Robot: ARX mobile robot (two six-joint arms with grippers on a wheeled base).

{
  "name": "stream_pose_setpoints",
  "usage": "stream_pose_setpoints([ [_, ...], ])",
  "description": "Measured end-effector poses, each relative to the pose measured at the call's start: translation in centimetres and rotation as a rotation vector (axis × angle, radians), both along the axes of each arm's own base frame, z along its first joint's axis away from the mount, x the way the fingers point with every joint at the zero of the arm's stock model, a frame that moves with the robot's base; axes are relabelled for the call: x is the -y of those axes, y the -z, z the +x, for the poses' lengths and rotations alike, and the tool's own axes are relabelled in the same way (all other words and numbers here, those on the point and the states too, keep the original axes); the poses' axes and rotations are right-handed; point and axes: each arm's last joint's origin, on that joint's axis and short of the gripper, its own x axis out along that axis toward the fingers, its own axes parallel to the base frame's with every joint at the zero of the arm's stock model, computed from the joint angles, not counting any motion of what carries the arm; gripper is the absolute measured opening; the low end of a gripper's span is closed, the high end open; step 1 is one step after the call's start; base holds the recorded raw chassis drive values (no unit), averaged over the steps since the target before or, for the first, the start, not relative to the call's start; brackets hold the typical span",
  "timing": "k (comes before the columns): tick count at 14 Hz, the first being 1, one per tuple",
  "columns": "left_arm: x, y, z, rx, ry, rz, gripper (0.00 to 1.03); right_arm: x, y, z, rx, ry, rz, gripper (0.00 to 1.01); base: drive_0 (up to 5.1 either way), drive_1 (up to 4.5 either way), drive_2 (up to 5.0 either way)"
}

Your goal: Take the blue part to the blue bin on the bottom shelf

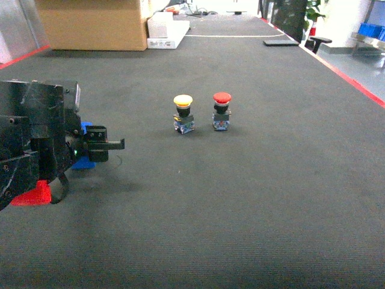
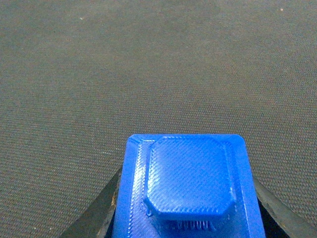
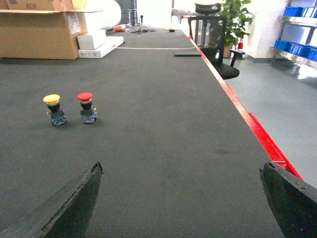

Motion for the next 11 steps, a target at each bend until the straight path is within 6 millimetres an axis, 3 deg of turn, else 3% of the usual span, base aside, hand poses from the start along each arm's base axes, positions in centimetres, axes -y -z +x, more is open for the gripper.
stream_pose_setpoints([
  [2, 0.2, -0.3, -0.5, 0.016, 0.019, -0.004, 0.45, 0.0, 0.0, 0.0, 0.000, 0.000, 0.000, 0.98, 0.0, 0.00, 0.0],
  [4, 0.5, -1.3, -2.8, 0.034, 0.029, -0.026, 0.45, 0.0, 0.0, 0.0, 0.000, 0.000, 0.000, 0.98, 0.0, 0.00, 0.0],
  [6, 0.6, -4.1, -7.0, 0.036, 0.038, -0.065, 0.45, 0.0, 0.0, 0.0, 0.000, 0.000, 0.000, 0.98, 0.0, 0.00, 0.0],
  [8, 0.4, -8.6, -12.8, 0.094, 0.088, -0.084, 0.44, 0.0, 0.0, 0.0, 0.000, 0.000, 0.000, 0.98, 0.0, 0.00, 0.0],
  [11, -0.1, -13.2, -20.3, 0.175, 0.094, -0.084, 0.44, 0.0, 0.0, 0.0, 0.000, 0.000, 0.000, 0.98, 0.0, 0.00, 0.0],
])
